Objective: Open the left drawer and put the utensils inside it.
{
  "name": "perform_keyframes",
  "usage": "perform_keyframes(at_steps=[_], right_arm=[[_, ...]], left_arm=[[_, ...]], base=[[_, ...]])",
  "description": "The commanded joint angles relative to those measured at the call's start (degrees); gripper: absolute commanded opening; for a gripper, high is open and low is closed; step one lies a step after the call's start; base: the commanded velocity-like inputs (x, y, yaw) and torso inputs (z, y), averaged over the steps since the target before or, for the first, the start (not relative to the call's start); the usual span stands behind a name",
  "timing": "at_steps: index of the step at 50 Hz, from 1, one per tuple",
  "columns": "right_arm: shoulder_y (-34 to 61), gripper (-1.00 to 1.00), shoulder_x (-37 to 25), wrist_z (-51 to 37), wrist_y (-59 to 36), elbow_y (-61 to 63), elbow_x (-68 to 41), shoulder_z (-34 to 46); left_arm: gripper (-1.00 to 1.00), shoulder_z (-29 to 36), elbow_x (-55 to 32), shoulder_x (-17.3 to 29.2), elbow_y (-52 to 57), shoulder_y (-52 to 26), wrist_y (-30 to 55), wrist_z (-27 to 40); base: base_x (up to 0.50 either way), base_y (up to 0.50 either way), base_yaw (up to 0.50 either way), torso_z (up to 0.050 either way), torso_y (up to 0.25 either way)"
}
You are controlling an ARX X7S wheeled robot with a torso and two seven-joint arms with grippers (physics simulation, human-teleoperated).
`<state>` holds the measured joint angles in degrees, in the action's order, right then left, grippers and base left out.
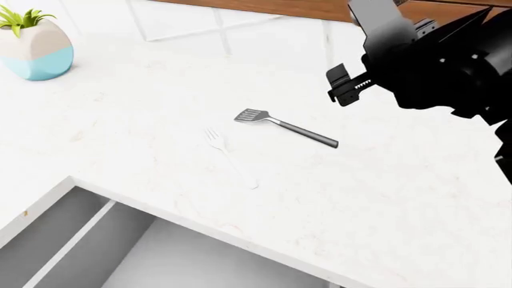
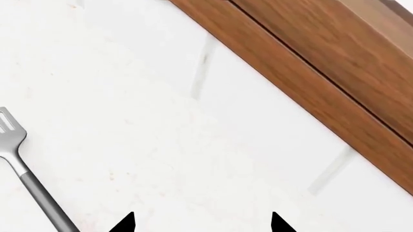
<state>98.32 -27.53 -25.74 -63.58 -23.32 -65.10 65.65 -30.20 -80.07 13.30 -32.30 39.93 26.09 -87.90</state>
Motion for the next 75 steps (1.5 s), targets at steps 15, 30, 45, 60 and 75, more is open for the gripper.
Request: perform_keyframes(at_steps=[15, 30, 45, 60, 75], right_arm=[[0.2, 1.0, -0.7, 1.4, 0.0, 0.8, -2.4, -1.8], [0.5, 1.0, -2.4, 13.7, 1.9, -1.9, -3.9, -1.6], [-1.3, 1.0, 0.3, -0.9, -6.5, 3.7, -19.2, -8.9], [-4.7, 1.0, 4.9, -13.3, -5.0, 4.6, -25.7, -11.7], [-7.7, 1.0, 12.9, -12.1, -0.1, 1.0, -21.3, -8.8]], left_arm=[[1.0, -35.4, 3.4, -10.3, 17.3, 5.1, 16.3, -2.1], [1.0, -30.3, 3.9, -9.3, 16.0, 5.1, 12.2, -2.1], [1.0, -26.0, 3.9, -7.9, 12.6, 5.1, 8.0, -2.1], [1.0, -24.5, 3.8, -7.4, 11.2, 5.1, 6.6, -2.1], [1.0, -22.7, 3.0, -6.4, 9.0, 5.1, 4.6, -2.1]], base=[[0.0, 0.0, 0.0, 0.0, 0.0], [0.0, 0.0, 0.0, 0.0, 0.0], [0.0, 0.0, 0.0, 0.0, 0.0], [0.0, 0.0, 0.0, 0.0, 0.0], [0.0, 0.0, 0.0, 0.0, 0.0]])
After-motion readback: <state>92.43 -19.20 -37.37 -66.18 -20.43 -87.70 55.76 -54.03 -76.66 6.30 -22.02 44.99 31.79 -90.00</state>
